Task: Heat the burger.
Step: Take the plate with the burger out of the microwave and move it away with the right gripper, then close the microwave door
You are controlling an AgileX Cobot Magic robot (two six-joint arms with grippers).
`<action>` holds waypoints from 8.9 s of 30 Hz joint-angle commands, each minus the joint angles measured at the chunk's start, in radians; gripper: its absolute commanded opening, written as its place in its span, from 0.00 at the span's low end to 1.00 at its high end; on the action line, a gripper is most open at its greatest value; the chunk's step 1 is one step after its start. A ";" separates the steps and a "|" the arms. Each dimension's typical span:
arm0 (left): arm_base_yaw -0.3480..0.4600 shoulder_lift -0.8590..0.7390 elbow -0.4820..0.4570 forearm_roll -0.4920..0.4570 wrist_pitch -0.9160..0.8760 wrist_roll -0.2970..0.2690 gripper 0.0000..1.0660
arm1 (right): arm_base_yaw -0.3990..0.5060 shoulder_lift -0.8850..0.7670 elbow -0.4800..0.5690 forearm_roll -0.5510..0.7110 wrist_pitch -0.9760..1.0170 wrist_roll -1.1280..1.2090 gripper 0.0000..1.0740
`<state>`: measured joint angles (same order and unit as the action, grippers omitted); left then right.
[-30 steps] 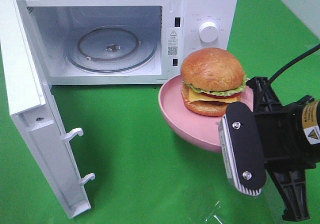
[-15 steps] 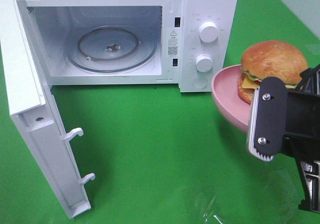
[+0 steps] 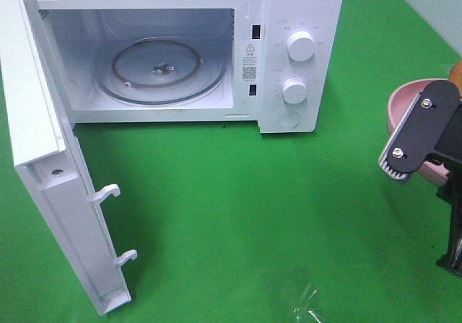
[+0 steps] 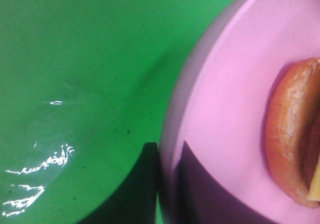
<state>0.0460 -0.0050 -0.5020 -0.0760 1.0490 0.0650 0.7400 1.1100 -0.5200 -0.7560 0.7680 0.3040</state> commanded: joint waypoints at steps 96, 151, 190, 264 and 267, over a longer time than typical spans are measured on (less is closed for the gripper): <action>0.004 -0.021 0.003 -0.005 -0.007 -0.002 0.91 | -0.134 0.753 0.002 -0.379 -0.142 1.027 0.20; 0.004 -0.021 0.003 -0.005 -0.007 -0.002 0.91 | -0.134 -0.507 -0.117 0.484 0.221 -0.027 0.71; 0.004 -0.021 0.003 -0.005 -0.007 -0.002 0.91 | -0.558 -1.140 0.014 0.686 0.237 -0.230 0.71; 0.004 0.034 -0.018 0.014 -0.263 -0.058 0.49 | -0.564 -1.140 0.014 0.682 0.237 -0.225 0.70; 0.004 0.050 -0.014 0.015 -0.285 -0.051 0.45 | -0.564 -1.140 0.014 0.682 0.237 -0.225 0.70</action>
<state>0.0460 0.0410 -0.5180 -0.0640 0.7990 0.0160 0.1830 -0.0050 -0.5080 -0.0670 1.0160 0.0780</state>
